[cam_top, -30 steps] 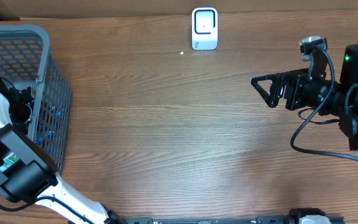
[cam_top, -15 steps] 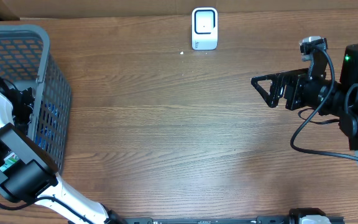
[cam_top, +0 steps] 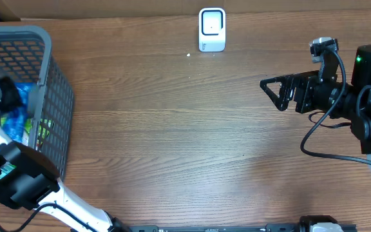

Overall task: Scan the item barcode
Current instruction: 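Reach into the basket and grasp the blue snack wrapper with left gripper, then carry the blue wrapper past the scanner and drop it on the table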

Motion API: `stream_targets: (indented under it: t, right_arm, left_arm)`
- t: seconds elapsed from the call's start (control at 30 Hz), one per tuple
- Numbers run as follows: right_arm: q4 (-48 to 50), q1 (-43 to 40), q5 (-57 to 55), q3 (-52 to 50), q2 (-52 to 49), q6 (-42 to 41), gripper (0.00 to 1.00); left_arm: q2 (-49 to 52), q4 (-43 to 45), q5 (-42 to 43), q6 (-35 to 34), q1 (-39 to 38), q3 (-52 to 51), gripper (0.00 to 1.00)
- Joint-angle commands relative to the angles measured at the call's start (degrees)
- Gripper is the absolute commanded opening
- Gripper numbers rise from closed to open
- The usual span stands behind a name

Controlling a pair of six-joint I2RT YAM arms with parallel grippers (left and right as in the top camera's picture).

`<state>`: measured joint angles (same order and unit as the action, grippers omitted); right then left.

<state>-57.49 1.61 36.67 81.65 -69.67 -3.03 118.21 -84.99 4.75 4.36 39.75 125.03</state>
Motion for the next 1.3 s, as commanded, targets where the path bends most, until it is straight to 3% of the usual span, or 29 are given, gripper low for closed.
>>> stream_targets:
  t: [0.0, 0.13, 0.27, 0.47, 0.53, 0.73, 0.8, 0.83, 0.9, 1.07, 1.27]
  right_arm:
    - [0.33, 0.26, 0.52, 1.62, -0.02, -0.26, 1.0]
    - [0.35, 0.26, 0.52, 1.62, -0.02, -0.26, 1.0]
    - [0.35, 0.26, 0.5, 1.62, -0.02, -0.26, 1.0]
    - [0.37, 0.26, 0.5, 1.62, -0.02, -0.24, 1.0]
    - [0.37, 0.26, 0.5, 1.62, -0.13, -0.26, 1.0]
    - [0.39, 0.26, 0.48, 1.62, -0.17, -0.24, 1.0]
    - [0.55, 0.26, 0.44, 1.62, -0.22, -0.24, 1.0]
    - [0.59, 0.26, 0.22, 1.62, -0.24, -0.24, 1.0]
    - [0.55, 0.26, -0.15, 1.62, -0.28, -0.24, 1.0]
    - [0.55, 0.26, -0.2, 1.62, -0.28, -0.22, 1.0]
    - [0.26, 0.26, -0.79, 1.6, -0.44, -0.24, 1.0]
  left_arm:
    - [-0.85, -5.25, 2.78, -1.84, -0.13, 12.9, 0.04]
    - [-1.01, -11.82, 13.46, -1.84, -0.26, 27.85, 0.04]
    - [-4.31, -11.56, 24.24, -3.82, -2.6, 34.29, 0.04]
    - [-8.52, -11.8, 21.38, -10.03, -14.78, 36.35, 0.04]
    - [-8.24, -11.5, 18.82, -16.76, -22.77, 34.58, 0.04]
    - [-3.87, -10.58, 7.23, -28.2, -40.0, 30.38, 0.04]
    - [-0.72, -11.04, 0.26, -35.91, -46.34, 28.22, 0.04]
    - [2.14, -11.26, -2.99, -43.65, -50.8, 26.05, 0.04]
    - [7.63, -10.58, -3.48, -51.1, -56.24, 24.28, 0.04]
    - [18.78, -7.5, -1.03, -52.24, -62.75, 24.24, 0.04]
    - [31.67, -5.75, 10.45, -52.17, -66.97, 24.24, 0.04]
